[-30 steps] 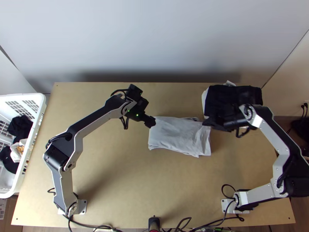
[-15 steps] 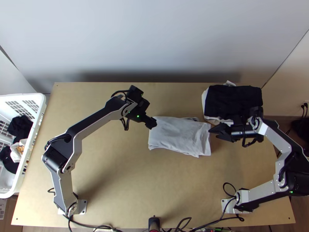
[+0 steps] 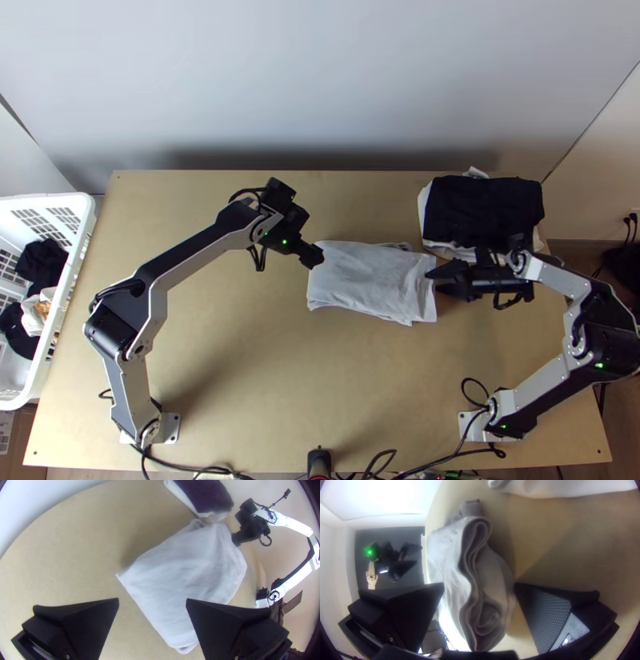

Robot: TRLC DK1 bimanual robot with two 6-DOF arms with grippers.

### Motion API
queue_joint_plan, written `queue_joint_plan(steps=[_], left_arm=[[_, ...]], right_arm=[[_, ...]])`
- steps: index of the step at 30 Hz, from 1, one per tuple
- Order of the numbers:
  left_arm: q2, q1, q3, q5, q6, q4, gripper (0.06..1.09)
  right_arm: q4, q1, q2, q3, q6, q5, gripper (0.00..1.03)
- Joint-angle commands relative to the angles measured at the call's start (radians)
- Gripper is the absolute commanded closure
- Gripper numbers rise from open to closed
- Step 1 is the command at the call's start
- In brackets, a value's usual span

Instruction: Fold the t-shirt

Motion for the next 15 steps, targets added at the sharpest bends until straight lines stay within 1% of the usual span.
queue_joint_plan(steps=[1, 3, 6, 10, 15], left_arm=[[0.004, 0.0, -0.003, 0.0, 0.005, 0.004, 0.11], [0.008, -0.001, -0.003, 0.0, 0.005, 0.007, 0.11], [0.011, -0.004, -0.003, 0.0, 0.005, 0.007, 0.11], [0.012, -0.007, -0.005, 0.0, 0.005, 0.007, 0.11], [0.011, -0.007, -0.008, 0.0, 0.002, 0.007, 0.11]], right_arm=[[0.047, 0.077, 0.068, 0.017, 0.028, -0.023, 0.05], [0.079, 0.117, 0.071, 0.026, 0.071, -0.025, 0.05], [0.105, 0.195, 0.08, 0.046, 0.111, -0.027, 0.05], [0.146, 0.327, 0.097, 0.097, 0.174, -0.027, 0.05], [0.156, 0.467, 0.134, 0.2, 0.228, -0.023, 0.05]])
